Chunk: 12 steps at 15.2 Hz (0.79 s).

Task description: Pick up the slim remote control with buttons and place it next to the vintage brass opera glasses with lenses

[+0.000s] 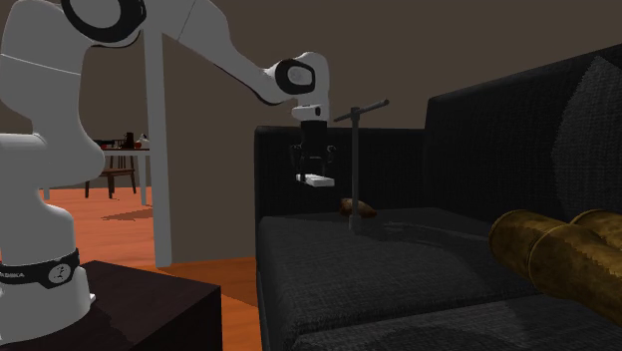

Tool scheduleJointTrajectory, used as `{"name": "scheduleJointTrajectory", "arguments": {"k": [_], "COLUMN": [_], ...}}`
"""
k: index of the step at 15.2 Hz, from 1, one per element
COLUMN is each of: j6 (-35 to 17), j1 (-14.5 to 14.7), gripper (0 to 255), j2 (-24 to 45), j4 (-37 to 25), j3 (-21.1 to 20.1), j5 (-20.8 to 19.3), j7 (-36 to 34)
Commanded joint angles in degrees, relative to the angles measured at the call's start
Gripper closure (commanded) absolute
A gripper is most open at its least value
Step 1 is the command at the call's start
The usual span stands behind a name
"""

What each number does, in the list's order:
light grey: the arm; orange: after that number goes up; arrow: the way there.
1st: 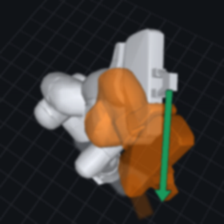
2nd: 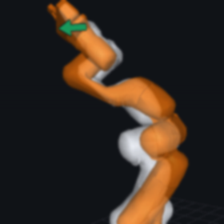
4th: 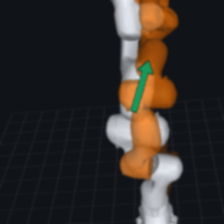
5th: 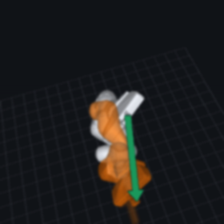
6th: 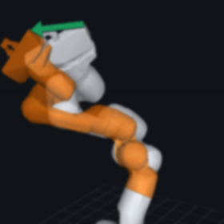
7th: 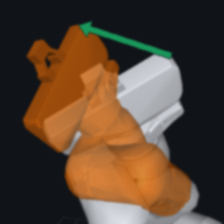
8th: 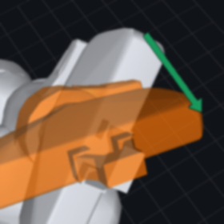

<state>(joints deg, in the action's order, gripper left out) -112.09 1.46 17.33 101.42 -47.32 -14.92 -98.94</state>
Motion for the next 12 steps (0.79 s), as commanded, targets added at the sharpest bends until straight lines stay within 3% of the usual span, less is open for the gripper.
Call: {"name": "scheduleJointTrajectory", "arguments": {"k": [1, 12], "j6": [1.57, 9.4], "j1": [0.02, 0.09], "gripper": [255, 255], "j2": [-0.26, -1.84], "j4": [-1.42, -8.27], "j3": [-0.16, -0.9], "j5": [0.34, 1.97], "j7": [0.3, 1.57]}}
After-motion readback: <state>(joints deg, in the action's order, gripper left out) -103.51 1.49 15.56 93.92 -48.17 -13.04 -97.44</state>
